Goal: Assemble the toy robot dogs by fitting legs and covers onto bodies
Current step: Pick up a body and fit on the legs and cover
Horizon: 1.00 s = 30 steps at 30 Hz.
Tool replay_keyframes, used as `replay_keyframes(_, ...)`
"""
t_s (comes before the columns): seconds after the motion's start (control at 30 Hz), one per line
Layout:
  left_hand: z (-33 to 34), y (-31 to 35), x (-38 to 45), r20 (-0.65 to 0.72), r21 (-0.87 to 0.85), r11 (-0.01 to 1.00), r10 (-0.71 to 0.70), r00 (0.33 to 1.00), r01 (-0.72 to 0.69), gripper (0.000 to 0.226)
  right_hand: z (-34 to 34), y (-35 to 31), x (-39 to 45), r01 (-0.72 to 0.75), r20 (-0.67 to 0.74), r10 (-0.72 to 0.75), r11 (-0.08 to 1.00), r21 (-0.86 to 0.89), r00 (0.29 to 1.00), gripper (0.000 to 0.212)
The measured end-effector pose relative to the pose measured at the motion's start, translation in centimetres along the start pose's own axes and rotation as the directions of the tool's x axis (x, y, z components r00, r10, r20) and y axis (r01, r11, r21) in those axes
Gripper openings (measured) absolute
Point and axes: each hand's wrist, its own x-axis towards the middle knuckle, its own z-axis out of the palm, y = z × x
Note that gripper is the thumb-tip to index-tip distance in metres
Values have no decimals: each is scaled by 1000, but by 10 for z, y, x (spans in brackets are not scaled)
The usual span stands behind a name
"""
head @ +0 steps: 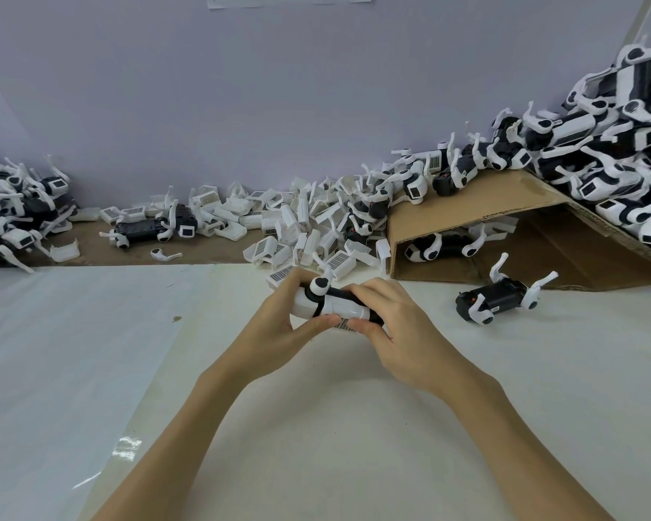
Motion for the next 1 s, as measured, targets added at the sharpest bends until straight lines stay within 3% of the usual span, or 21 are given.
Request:
replay_keyframes(0.37, -2, 4, 0, -20, 24, 998, 55, 998, -55, 27, -5, 0, -1, 35, -70, -34, 999, 22, 997, 39)
replay_keyframes(0.53, 4, 4, -1, -79, 117, 991, 75, 994, -66, 34, -7, 0, 0, 49, -73, -48, 999, 23, 996, 40)
replay_keyframes(0.8, 2, 2, -1, -49, 35, 998, 51, 997, -50, 32, 2, 1, -1, 25, -40, -24, 999, 34, 999, 50)
replay_keyframes(1.0, 3, 3, -1, -60, 24, 998, 65, 996, -64, 30, 0, 0, 0, 45, -84, -42, 998, 33, 996, 37)
